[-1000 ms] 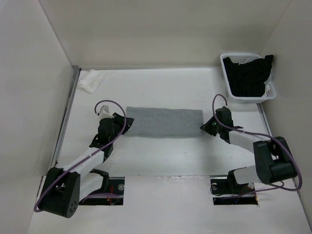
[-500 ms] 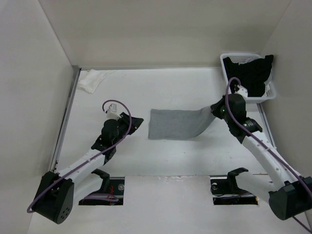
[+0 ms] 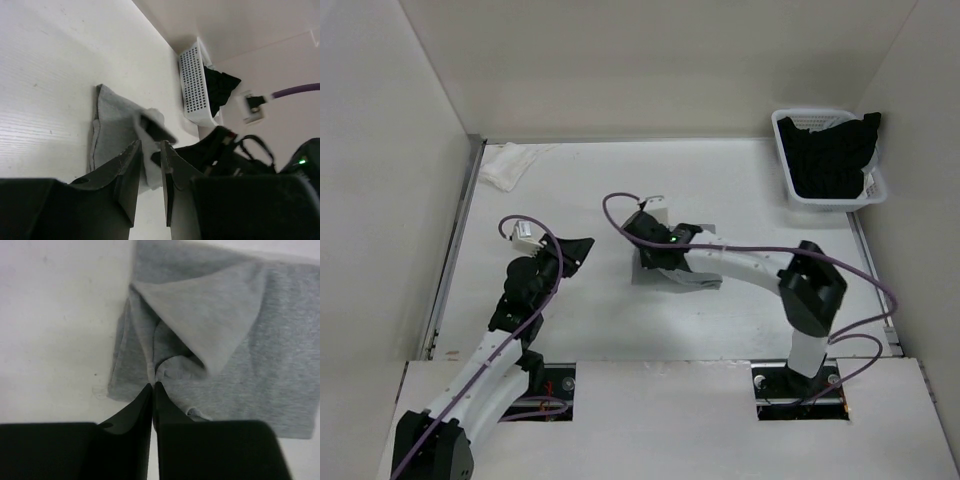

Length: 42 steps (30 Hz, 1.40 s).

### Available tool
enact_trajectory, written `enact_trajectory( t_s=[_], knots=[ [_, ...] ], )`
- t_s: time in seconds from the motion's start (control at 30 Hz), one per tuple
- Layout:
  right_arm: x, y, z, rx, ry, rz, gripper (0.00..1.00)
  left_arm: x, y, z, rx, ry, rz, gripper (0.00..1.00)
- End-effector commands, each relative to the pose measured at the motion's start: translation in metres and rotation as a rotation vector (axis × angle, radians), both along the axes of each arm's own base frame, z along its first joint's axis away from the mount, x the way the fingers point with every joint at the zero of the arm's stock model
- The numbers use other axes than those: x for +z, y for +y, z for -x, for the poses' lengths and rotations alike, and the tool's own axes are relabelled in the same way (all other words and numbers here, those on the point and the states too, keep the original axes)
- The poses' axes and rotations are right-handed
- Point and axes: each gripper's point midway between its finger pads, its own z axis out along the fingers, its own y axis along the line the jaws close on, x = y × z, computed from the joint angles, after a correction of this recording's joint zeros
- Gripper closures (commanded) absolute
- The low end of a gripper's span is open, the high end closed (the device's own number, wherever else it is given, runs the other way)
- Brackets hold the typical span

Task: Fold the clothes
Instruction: Fold the tank top

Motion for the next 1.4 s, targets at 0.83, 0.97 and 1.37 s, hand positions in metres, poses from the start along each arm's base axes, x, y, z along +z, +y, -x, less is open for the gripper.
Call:
enact_trajectory(
  t_s=[0.83,0.97,1.37],
  knots=[
    [0.021,0.035,-0.061,0.179,-0.021,-0.353,0.8,-0.095,-0.108,-0.001,-0.172,0.164,-0.176,0.78],
    [0.002,0.045,-0.079,0.185,0.016,-0.299,0.72,-0.111,-0.109,-0.001,-0.167,0.192,-0.186,0.78],
    [-0.039,0.038,-0.081,0.183,0.114,-0.197,0.64,-0.139,-0.117,0.025,-0.201,0.248,-0.141,0.78]
  ],
)
